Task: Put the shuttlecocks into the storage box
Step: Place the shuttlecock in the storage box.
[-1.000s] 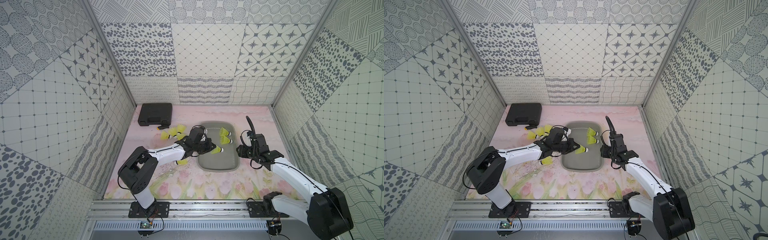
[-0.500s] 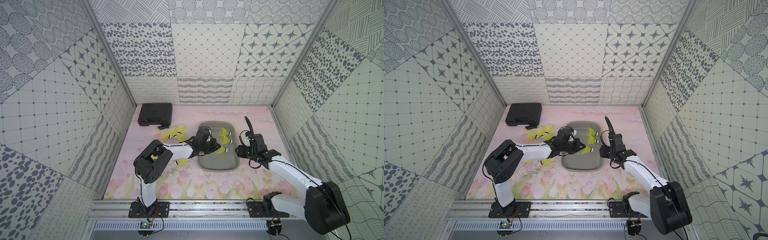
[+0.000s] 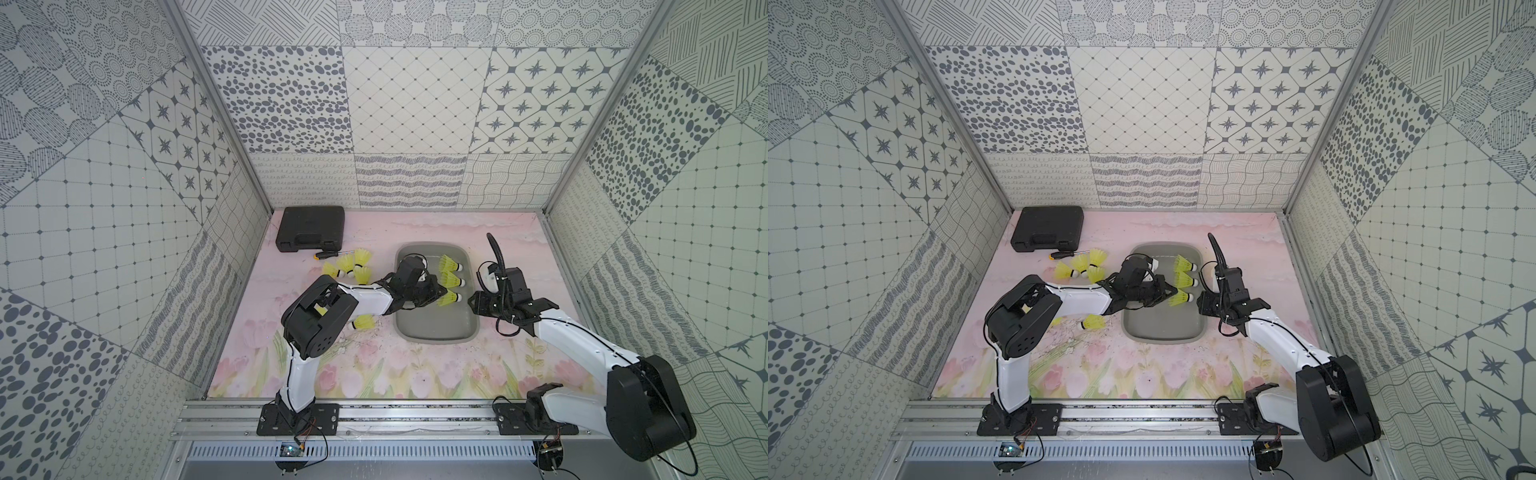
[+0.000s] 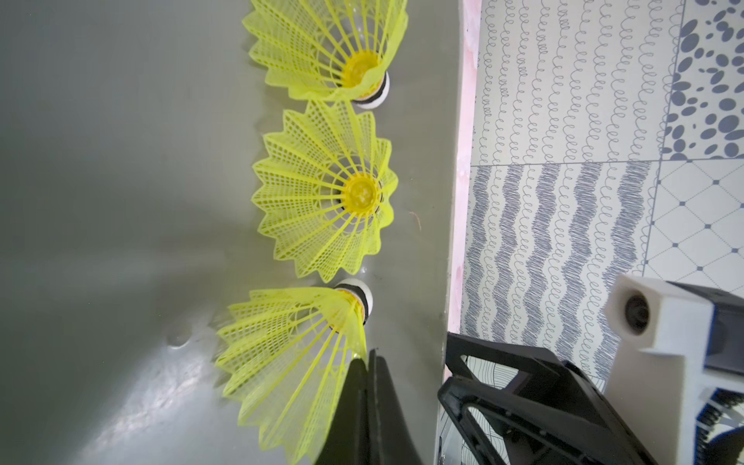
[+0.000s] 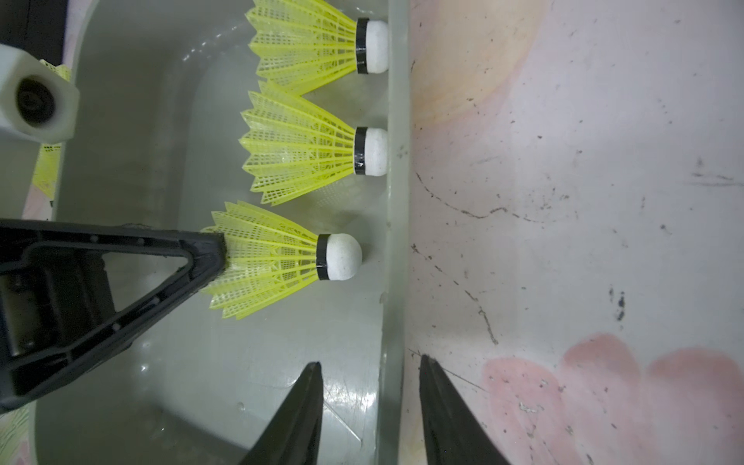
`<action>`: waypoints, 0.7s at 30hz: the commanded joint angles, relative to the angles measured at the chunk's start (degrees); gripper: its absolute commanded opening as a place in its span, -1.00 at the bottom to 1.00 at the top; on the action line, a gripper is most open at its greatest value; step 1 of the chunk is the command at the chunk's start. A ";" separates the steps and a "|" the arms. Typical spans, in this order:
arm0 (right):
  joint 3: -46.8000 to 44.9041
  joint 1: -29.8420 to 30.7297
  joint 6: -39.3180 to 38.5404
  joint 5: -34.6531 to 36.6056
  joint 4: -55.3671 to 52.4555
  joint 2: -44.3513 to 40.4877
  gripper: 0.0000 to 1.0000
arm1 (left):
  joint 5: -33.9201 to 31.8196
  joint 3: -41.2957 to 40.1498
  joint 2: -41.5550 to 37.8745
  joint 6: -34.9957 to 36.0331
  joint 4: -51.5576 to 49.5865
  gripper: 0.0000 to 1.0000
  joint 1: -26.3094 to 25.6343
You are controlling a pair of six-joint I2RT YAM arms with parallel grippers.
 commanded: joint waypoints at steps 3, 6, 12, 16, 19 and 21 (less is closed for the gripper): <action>-0.41 -0.18 0.09 -1.02 2.07 0.67 -0.15 | 1.70 1.62 1.46 -1.11 4.56 -1.00 0.03; -0.43 -0.18 -0.01 -1.02 1.98 0.67 -0.15 | 2.00 1.92 1.94 -1.44 4.95 -1.00 -0.09; -0.50 -0.18 -0.08 -1.28 1.98 0.65 -0.16 | 2.23 2.80 3.12 -1.50 5.14 -1.00 0.01; -0.50 -0.18 -0.26 -1.28 1.71 0.58 -0.16 | 2.31 3.17 3.47 -1.55 5.14 -1.00 0.00; -0.59 -0.18 -0.26 -1.19 1.66 0.49 -0.16 | 2.40 3.16 3.57 -1.79 5.23 -1.00 -0.03; -0.60 -0.18 -0.26 -1.28 1.67 0.57 -0.16 | 2.41 3.01 3.54 -1.89 5.40 -1.00 -0.01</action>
